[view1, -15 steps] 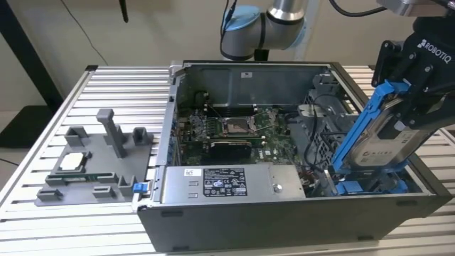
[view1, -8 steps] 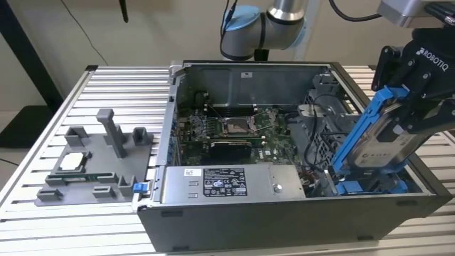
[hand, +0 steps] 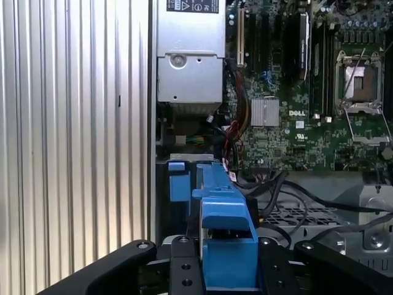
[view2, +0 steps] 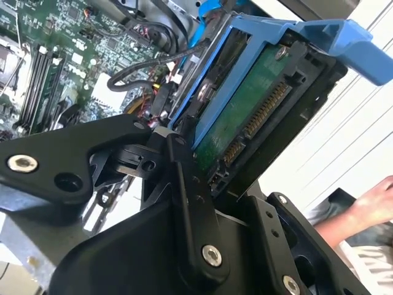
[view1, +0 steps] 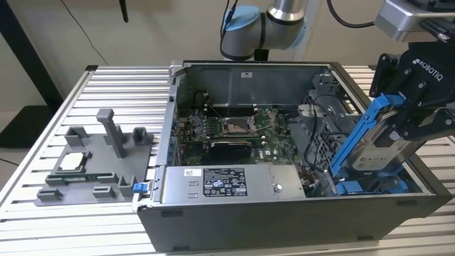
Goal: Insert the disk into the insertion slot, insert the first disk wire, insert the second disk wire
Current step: 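Insert the disk into the insertion slot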
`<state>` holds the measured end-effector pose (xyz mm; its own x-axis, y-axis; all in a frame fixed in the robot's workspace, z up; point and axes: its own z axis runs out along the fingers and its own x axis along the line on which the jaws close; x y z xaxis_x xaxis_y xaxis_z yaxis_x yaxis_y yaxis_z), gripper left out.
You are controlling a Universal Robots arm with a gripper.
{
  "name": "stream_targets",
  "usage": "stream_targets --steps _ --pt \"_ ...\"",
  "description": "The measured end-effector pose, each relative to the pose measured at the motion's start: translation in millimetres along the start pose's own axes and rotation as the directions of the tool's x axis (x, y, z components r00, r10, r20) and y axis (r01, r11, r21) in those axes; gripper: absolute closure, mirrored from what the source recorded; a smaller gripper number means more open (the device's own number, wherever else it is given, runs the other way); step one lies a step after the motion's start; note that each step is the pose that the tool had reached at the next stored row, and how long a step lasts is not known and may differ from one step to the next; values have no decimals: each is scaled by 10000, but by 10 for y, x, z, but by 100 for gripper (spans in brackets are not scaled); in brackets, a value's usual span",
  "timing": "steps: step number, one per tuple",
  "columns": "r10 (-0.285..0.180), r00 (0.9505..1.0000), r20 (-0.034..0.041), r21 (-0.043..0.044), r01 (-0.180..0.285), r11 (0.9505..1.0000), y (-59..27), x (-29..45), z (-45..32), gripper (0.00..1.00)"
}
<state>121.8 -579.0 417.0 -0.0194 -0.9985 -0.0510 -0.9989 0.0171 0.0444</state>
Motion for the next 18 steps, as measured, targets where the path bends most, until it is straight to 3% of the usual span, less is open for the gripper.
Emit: stream_targets --steps 12,14,18 --pt "-12 9996 278 -18 12 10000 -25 31 120 100" --pt "-12 9996 298 -41 13 10000 -25 45 114 100" --pt "-15 9991 425 -59 17 10000 -25 63 99 100"
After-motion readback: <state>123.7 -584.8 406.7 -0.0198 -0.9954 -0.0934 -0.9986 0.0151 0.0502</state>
